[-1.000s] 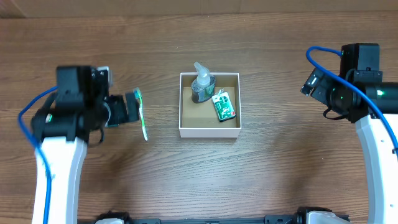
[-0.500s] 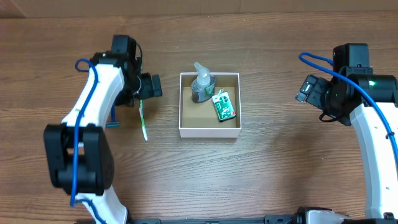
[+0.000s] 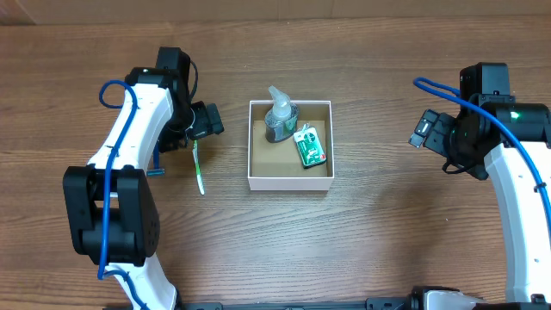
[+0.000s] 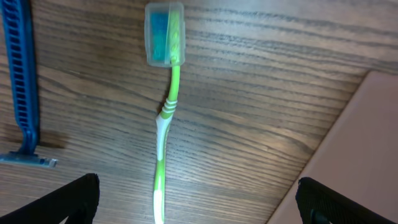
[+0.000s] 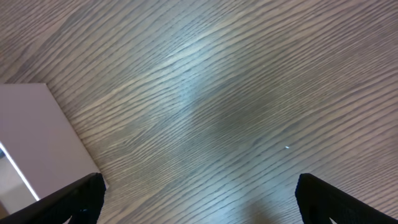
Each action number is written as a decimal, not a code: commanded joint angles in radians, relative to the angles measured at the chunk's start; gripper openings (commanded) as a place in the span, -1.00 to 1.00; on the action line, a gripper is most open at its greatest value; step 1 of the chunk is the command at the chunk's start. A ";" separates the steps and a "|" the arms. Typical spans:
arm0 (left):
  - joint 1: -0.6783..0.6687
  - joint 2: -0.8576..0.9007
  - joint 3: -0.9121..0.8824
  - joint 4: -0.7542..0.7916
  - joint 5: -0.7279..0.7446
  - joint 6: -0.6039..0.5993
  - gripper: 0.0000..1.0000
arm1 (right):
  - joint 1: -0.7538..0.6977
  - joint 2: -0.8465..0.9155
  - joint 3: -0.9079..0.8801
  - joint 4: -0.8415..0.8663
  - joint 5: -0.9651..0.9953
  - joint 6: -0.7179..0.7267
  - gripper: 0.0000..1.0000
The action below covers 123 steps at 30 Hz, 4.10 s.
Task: Pack container
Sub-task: 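Move the left gripper down onto the green toothbrush and grasp it, then carry the toothbrush into the box and release it, then return the left gripper to the blue razor and grasp it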
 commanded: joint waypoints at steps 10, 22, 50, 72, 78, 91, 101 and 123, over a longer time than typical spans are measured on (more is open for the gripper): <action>-0.003 0.016 -0.138 0.090 -0.042 -0.023 1.00 | -0.003 0.000 0.000 0.001 -0.022 -0.004 1.00; -0.002 0.059 -0.196 0.168 -0.063 0.000 0.97 | -0.003 0.000 0.000 -0.001 -0.023 -0.004 1.00; -0.003 0.151 0.018 0.063 -0.038 0.000 -0.92 | -0.003 0.000 0.000 -0.002 -0.022 -0.004 1.00; -0.290 -0.152 0.297 -0.074 -0.249 0.216 -0.92 | -0.056 0.000 0.000 0.019 -0.030 0.027 1.00; -0.475 -0.228 0.297 -0.050 -0.254 0.566 -0.92 | -0.056 0.000 0.000 0.020 -0.030 0.027 1.00; -0.558 -0.026 0.230 -0.096 -0.121 0.766 -0.92 | -0.056 0.000 0.000 0.021 -0.029 0.026 1.00; -0.559 0.039 0.233 -0.097 -0.139 0.723 -0.05 | -0.056 0.000 0.000 0.021 -0.029 0.023 1.00; -0.088 -0.407 0.252 -0.305 -0.333 0.105 1.00 | -0.056 0.000 0.000 0.025 -0.029 0.004 1.00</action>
